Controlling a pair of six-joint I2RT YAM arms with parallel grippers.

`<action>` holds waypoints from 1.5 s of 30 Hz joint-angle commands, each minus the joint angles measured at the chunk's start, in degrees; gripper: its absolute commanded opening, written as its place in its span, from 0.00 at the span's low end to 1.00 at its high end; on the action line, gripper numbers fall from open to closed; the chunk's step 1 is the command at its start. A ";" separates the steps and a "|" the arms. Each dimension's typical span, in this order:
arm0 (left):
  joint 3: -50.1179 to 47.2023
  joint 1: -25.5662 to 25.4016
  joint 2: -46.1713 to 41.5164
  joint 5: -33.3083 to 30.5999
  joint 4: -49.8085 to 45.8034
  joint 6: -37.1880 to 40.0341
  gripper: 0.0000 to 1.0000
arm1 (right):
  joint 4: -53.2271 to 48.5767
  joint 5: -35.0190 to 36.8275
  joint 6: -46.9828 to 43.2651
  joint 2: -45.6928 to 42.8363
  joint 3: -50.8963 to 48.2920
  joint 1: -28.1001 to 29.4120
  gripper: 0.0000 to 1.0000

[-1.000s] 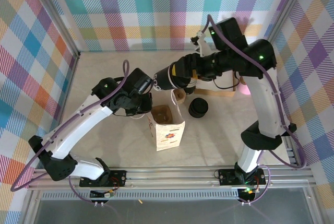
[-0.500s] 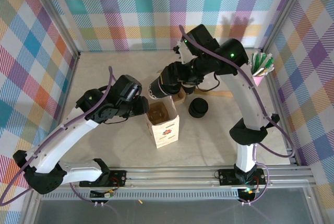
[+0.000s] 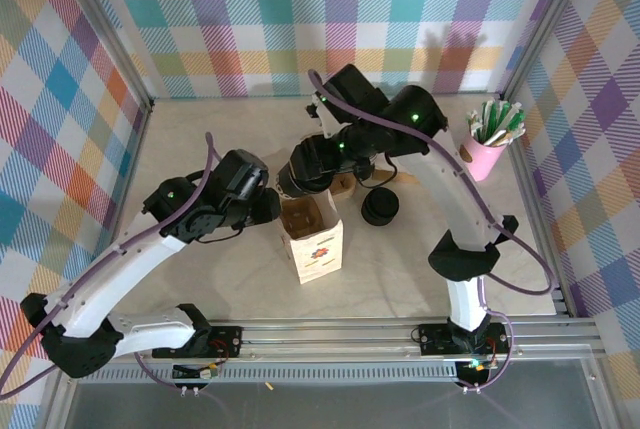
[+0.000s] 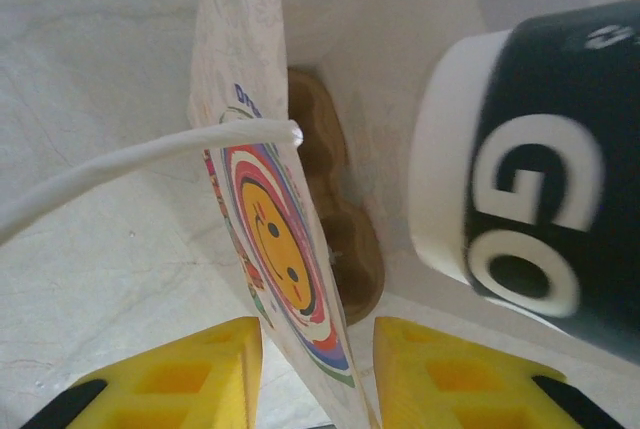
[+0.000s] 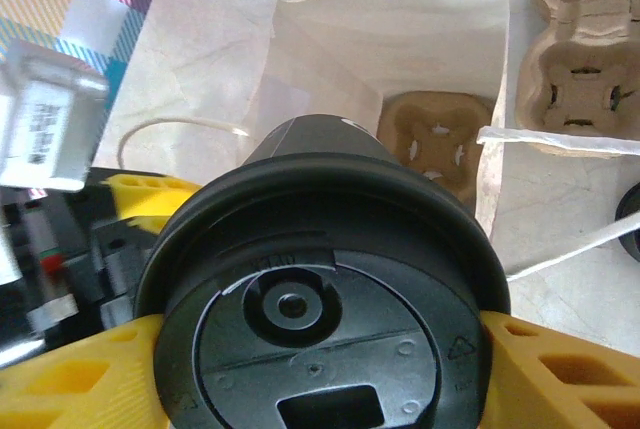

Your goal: Pack the takeout coffee

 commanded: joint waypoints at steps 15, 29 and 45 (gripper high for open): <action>-4.87 0.32 -11.41 -4.89 3.62 5.17 0.38 | 0.32 11.72 -0.62 4.95 -2.36 3.58 0.36; -1.27 0.45 -13.00 0.14 -1.54 4.07 0.41 | -8.61 11.69 4.84 6.47 -4.19 7.15 0.36; 4.02 3.78 -4.83 -4.45 -1.13 -3.96 0.46 | -10.32 11.06 5.90 5.76 -9.19 7.84 0.35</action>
